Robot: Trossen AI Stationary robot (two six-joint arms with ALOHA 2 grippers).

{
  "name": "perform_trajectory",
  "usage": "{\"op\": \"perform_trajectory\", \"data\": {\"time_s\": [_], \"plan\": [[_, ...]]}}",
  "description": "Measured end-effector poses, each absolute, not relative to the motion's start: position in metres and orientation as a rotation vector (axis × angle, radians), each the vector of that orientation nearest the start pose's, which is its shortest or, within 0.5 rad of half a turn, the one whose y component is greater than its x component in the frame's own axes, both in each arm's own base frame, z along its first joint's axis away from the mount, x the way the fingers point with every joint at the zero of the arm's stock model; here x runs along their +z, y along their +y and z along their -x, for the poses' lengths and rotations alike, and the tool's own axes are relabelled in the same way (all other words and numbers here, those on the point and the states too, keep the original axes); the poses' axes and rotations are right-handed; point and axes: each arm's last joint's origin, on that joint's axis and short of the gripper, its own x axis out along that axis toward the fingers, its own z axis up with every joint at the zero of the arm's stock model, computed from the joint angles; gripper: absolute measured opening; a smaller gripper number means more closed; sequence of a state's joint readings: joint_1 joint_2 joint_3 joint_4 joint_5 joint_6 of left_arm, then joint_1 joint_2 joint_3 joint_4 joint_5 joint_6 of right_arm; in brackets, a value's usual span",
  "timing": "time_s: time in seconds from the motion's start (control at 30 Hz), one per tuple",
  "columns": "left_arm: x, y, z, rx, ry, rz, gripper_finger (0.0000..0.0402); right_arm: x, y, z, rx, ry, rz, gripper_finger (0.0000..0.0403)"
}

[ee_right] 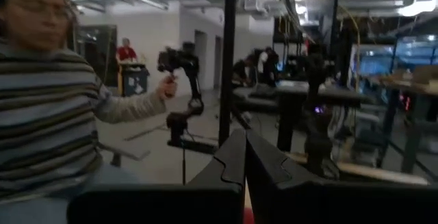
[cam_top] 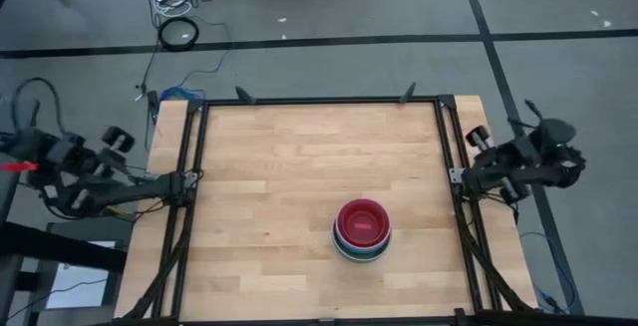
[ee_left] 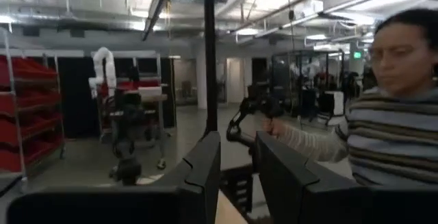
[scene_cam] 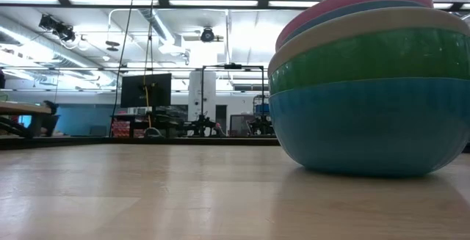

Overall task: Nest bowls inside each other
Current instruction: Return to Home Position

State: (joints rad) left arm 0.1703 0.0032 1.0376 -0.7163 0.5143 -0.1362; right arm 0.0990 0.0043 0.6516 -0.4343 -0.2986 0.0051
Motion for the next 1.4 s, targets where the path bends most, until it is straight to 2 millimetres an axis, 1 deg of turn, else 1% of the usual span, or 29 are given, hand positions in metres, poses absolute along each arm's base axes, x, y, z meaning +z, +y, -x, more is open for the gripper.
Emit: {"op": "perform_trajectory", "data": {"time_s": [0.2,0.27,0.37,0.57,0.67,0.83,1.0,1.2,1.4], "plan": [[0.354,-0.022,0.038,-0.417,-0.239,0.003,0.0102,0.293,0.012,-0.036,0.396,-0.207,0.016,0.0004],[0.343,-0.020,0.023,-0.428,-0.206,0.013,0.0102,0.284,0.013,-0.044,0.396,-0.208,0.015,0.0004],[0.330,-0.018,0.003,-0.463,-0.215,0.000,0.0102,0.273,0.014,-0.053,0.397,-0.214,0.006,0.0003],[0.293,-0.012,-0.037,-0.518,-0.214,-0.008,0.0102,0.250,0.015,-0.068,0.399,-0.211,-0.011,0.0001],[0.274,-0.010,-0.051,-0.548,-0.230,-0.009,0.0102,0.242,0.016,-0.072,0.399,-0.211,-0.012,0.0004],[0.251,-0.009,-0.065,-0.582,-0.236,-0.002,0.0102,0.231,0.016,-0.077,0.394,-0.180,-0.015,0.0002],[0.238,-0.008,-0.072,-0.583,-0.231,0.002,0.0102,0.220,0.015,-0.081,0.358,-0.151,-0.019,0.0001],[0.226,-0.008,-0.076,-0.621,-0.198,0.010,0.0102,0.200,0.016,-0.089,0.350,-0.138,-0.028,0.0004],[0.205,-0.007,-0.083,-0.624,-0.136,0.059,0.0102,0.177,0.015,-0.095,0.308,-0.106,-0.044,0.0001]]}}
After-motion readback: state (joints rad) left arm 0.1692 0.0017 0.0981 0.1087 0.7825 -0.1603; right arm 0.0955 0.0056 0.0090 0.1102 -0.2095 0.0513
